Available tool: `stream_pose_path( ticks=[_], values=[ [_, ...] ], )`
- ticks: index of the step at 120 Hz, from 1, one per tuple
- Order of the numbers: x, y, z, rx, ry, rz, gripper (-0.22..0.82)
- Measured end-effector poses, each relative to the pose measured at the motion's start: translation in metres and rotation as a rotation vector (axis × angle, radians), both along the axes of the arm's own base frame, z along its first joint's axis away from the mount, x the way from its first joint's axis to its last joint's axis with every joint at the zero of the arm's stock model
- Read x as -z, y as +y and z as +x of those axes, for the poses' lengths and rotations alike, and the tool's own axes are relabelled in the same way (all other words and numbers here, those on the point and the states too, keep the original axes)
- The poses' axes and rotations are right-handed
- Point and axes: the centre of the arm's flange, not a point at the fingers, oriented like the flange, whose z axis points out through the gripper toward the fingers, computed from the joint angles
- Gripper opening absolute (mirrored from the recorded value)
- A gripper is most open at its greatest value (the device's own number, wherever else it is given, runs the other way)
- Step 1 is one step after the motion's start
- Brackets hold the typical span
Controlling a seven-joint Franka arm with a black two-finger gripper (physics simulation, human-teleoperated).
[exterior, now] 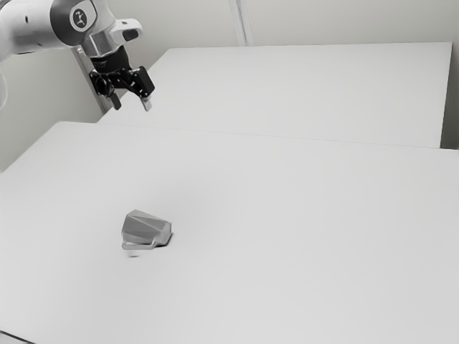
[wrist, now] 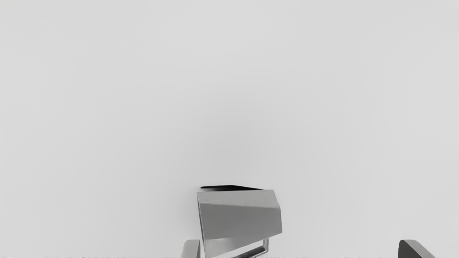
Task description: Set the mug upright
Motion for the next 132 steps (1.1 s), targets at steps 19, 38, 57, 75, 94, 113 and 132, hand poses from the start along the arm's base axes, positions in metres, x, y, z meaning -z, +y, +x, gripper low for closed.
stream_pose_path(
  ticks=[19,38,57,75,94,113,132],
  values=[
    [-0.001,0.0,-0.001,0.002,0.003,0.0,0.6],
    [0.001,-0.001,-0.01,0.004,0.016,-0.001,0.6],
    [-0.002,-0.008,-0.05,-0.002,0.034,-0.055,0.6],
    [0.022,0.017,-0.081,-0.06,0.073,-0.241,0.6],
    [0.043,0.093,-0.101,-0.168,0.067,-0.39,0.6],
    [0.086,0.122,-0.101,-0.165,0.106,-0.505,0.6],
    [0.155,0.143,-0.118,-0.181,0.161,-0.63,0.6]
  ],
)
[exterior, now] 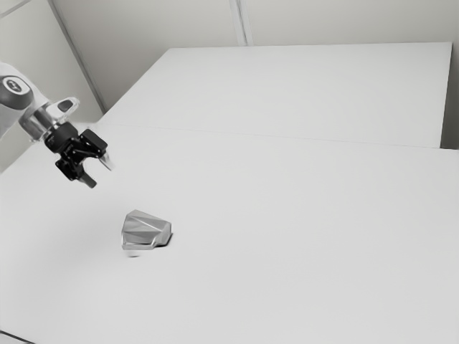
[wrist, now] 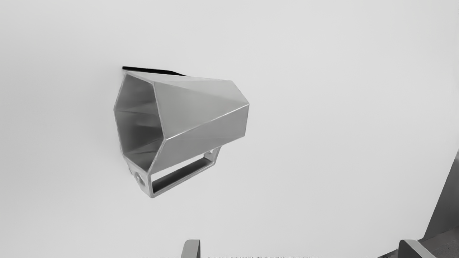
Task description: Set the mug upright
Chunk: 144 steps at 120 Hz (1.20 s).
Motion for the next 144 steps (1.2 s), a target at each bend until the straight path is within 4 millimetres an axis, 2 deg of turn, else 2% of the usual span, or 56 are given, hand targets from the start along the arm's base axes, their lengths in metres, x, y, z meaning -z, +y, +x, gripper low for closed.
stream_pose_path(
  ticks=[18,30,51,77,96,100,113,121,132,144],
  values=[
    [0.05,0.018,-0.016,-0.036,-0.003,-0.064,0.6],
    [0.089,0.022,-0.009,-0.044,-0.009,-0.102,0.6],
    [0.129,0.018,0.002,-0.048,-0.061,-0.173,0.6],
    [0.153,0.006,0.004,-0.022,-0.113,-0.27,0.6],
    [0.168,-0.008,-0.007,0.006,-0.113,-0.365,0.6],
    [0.168,-0.01,-0.008,0.01,-0.118,-0.381,0.55],
    [0.167,-0.015,-0.009,0.023,-0.143,-0.422,0.26],
    [0.165,-0.017,-0.009,0.032,-0.157,-0.438,0.12],
    [0.164,-0.017,-0.009,0.04,-0.176,-0.451,-0.01],
    [0.161,-0.015,-0.009,0.047,-0.196,-0.456,-0.09]
  ],
)
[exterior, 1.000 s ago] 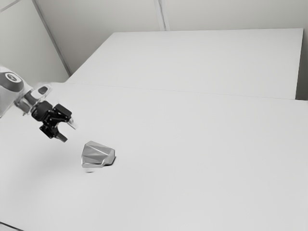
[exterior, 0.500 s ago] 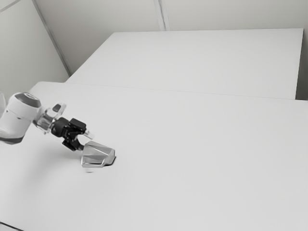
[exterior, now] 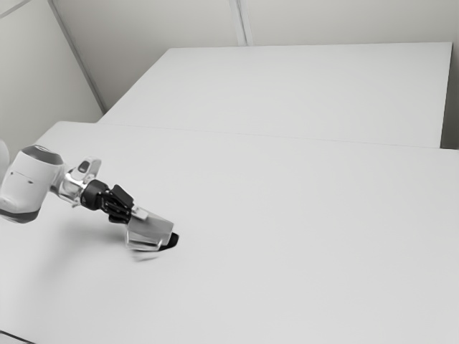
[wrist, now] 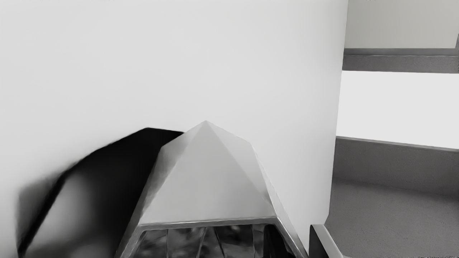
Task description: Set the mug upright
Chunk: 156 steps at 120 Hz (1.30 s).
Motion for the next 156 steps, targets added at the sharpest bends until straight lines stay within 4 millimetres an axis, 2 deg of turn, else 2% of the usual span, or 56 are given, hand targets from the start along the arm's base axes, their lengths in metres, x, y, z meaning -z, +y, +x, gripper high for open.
stream_pose_path(
  ticks=[17,33,43,50,64,80,97,113,142,156],
  values=[
    [-0.011,0.0,0.001,0.009,-0.038,0.003,-0.14],
    [-0.053,-0.006,0.007,0.036,-0.118,0.042,-0.16],
    [-0.087,-0.027,0.02,0.12,-0.162,0.138,-0.17],
    [-0.103,-0.044,0.029,0.188,-0.174,0.231,-0.17],
    [-0.118,-0.075,0.046,0.316,-0.169,0.446,-0.17],
    [-0.133,-0.102,0.057,0.408,-0.172,0.699,-0.18],
    [-0.136,-0.124,0.07,0.443,-0.183,0.919,-0.18],
    [-0.126,-0.127,0.075,0.412,-0.184,1.052,-0.18],
    [-0.086,-0.132,0.067,0.348,-0.129,1.146,-0.18],
    [-0.072,-0.134,0.067,0.303,-0.115,1.153,-0.1]
  ],
)
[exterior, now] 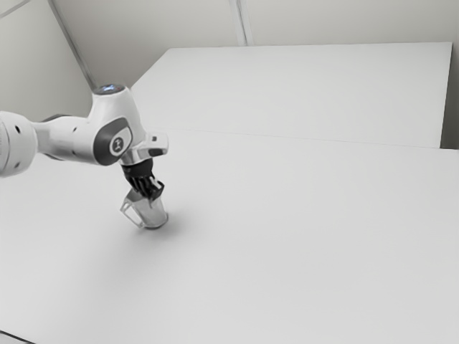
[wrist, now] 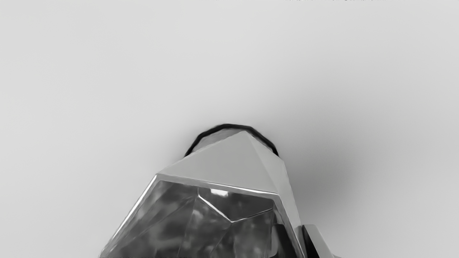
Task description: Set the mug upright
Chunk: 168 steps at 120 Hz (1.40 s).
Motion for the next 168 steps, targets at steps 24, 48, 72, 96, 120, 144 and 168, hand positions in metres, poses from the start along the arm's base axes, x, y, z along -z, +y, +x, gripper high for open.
stream_pose_path(
  ticks=[24,48,72,96,120,144,168],
  values=[
    [0.0,0.001,0.003,-0.068,-0.033,0.0,0.3],
    [-0.021,-0.002,0.006,-0.117,-0.079,-0.003,0.49],
    [-0.102,-0.015,0.038,-0.17,-0.159,-0.069,0.56],
    [-0.193,-0.015,0.056,-0.2,-0.194,-0.107,0.59],
    [-0.249,-0.015,0.051,-0.212,-0.183,-0.113,0.6],
    [-0.26,-0.016,0.042,-0.221,-0.128,-0.111,0.6],
    [-0.258,-0.016,0.038,-0.229,-0.094,-0.111,0.6]
  ],
)
